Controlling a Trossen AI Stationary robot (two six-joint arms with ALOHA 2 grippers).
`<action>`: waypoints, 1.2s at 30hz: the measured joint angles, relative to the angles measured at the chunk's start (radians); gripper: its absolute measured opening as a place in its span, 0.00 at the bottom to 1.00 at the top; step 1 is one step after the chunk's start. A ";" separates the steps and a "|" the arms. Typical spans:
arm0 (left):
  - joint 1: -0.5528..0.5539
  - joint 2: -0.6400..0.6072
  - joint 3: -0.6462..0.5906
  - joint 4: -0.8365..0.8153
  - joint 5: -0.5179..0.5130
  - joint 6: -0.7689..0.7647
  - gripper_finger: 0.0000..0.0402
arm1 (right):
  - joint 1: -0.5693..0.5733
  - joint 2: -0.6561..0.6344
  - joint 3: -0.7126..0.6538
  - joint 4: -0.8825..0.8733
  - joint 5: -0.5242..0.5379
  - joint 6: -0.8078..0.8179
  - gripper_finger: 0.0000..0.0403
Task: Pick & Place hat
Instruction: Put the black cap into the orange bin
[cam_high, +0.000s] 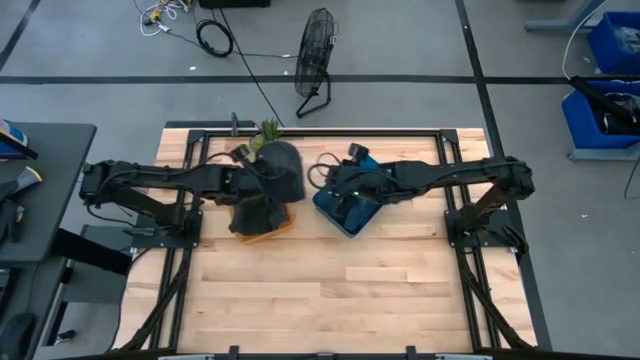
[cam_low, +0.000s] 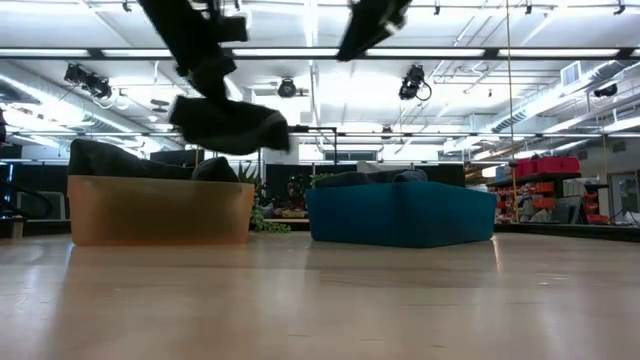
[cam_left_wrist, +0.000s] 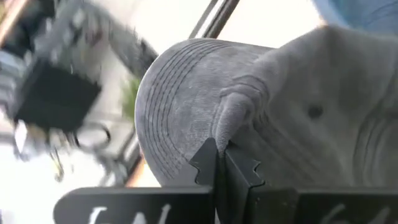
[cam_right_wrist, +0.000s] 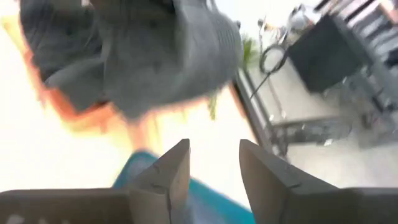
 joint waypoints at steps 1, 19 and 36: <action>-0.005 -0.011 0.000 -0.046 0.005 -0.063 0.03 | 0.007 -0.016 0.000 -0.041 -0.001 0.036 0.36; -0.052 -0.010 -0.132 -0.376 0.339 -0.702 0.04 | 0.042 -0.028 -0.036 -0.341 -0.001 0.395 0.34; -0.047 -0.014 -0.138 -0.376 0.286 -0.416 0.28 | 0.041 -0.028 -0.135 -0.316 -0.003 0.374 0.34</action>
